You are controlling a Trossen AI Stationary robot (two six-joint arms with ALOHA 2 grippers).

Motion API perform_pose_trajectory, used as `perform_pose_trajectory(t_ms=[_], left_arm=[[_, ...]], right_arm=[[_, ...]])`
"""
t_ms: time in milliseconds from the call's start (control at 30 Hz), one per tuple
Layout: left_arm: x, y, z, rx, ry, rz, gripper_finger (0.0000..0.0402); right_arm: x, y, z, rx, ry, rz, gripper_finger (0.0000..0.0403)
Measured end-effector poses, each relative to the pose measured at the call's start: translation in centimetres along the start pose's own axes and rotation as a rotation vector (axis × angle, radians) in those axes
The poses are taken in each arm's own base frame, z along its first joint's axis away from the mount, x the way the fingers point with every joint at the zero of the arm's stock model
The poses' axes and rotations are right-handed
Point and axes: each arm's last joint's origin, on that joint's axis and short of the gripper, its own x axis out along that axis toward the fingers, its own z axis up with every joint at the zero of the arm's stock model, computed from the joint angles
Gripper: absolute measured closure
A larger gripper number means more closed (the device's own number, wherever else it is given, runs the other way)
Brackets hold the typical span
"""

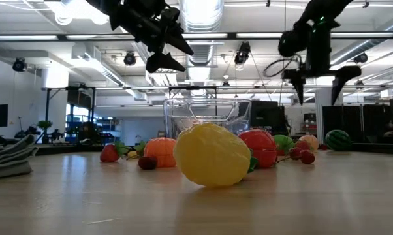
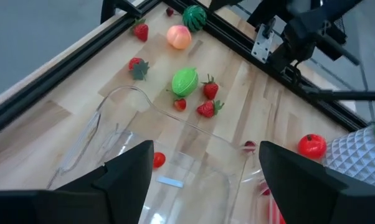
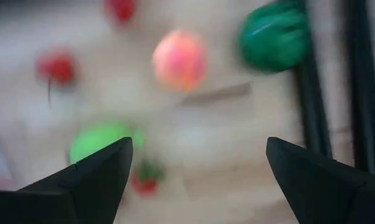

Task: Pick and placing Produce into tupperware
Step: Put the green watermelon into the transparent container

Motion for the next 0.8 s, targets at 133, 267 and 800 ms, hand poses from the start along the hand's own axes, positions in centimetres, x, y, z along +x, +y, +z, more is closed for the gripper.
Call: perform_pose_trajectory(t_ms=[133, 267, 800], left_arm=[[0.0, 0.0, 0.0, -0.009, 0.000, 0.000, 0.0125], [0.0, 0.0, 0.0, 0.002, -0.002, -0.001, 0.0125], [0.5, 0.2, -0.1, 0.017, -0.054, -0.016, 0.0125]], right_arm=[[-1.5, -1.4, -2.4, 0.150, -0.155, 0.075, 0.0042], [-2.4, -3.4, -4.1, 0.254, -0.200, 0.145, 0.0042], [-2.4, -5.0, -5.2, 0.403, -0.230, 0.384, 0.0042]])
